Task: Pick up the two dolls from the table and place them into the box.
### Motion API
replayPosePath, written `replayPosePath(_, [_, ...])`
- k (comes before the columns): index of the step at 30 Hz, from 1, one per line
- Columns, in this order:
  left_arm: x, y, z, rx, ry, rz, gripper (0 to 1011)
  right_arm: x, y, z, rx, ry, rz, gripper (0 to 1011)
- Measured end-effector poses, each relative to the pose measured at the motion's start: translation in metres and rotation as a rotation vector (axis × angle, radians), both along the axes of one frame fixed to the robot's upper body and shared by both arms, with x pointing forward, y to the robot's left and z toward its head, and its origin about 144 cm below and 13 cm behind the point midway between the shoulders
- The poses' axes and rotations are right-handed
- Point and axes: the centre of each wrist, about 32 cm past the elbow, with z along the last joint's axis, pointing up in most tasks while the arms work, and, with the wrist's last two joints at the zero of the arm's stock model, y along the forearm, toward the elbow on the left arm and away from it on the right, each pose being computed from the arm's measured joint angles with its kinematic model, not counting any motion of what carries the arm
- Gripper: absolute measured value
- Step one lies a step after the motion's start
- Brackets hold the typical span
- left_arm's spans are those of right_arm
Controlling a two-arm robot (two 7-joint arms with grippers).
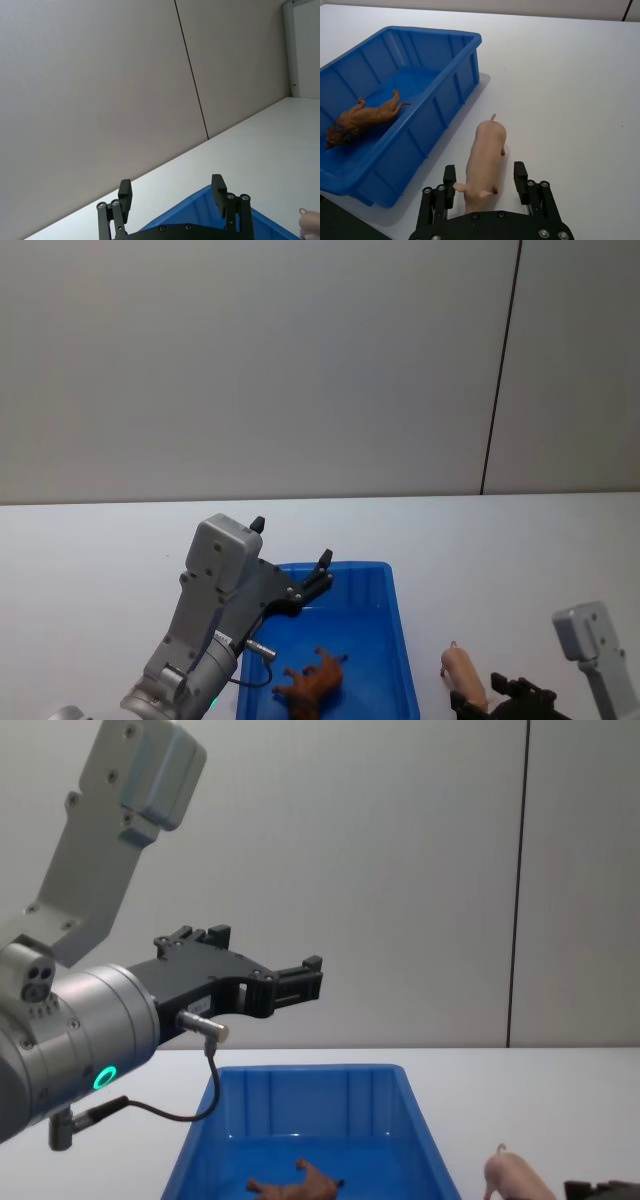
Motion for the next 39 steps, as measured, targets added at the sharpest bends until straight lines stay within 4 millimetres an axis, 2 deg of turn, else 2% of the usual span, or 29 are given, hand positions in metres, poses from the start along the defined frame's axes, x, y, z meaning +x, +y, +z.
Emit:
replayPosePath(7, [0.000,0.000,0.000,0.000,0.000,0.000,1001,0.003,0.004,-0.004,0.005,0.009,-0.002,506])
replayPosePath(8, [0.000,0.000,0.000,0.000,0.000,0.000,1001,0.004,0.004,-0.004,0.005,0.009,-0.003,506])
replayPosePath(11, [0.000,0.000,0.000,0.000,0.000,0.000,1001,0.005,0.005,-0.005,0.007,0.008,-0.005,393])
replayPosePath(13, [0.000,0.000,0.000,0.000,0.000,0.000,1001,0.005,0.005,-0.005,0.008,0.006,-0.007,368])
replayPosePath(21, [0.000,0.000,0.000,0.000,0.000,0.000,1001,0.006,0.006,-0.002,0.013,-0.034,-0.014,369])
replayPosePath(27, [0.000,0.000,0.000,0.000,0.000,0.000,1001,0.006,0.009,0.009,0.024,-0.098,-0.010,368])
replayPosePath(39, [0.000,0.000,0.000,0.000,0.000,0.000,1001,0.014,0.024,0.049,0.080,-0.249,0.072,368])
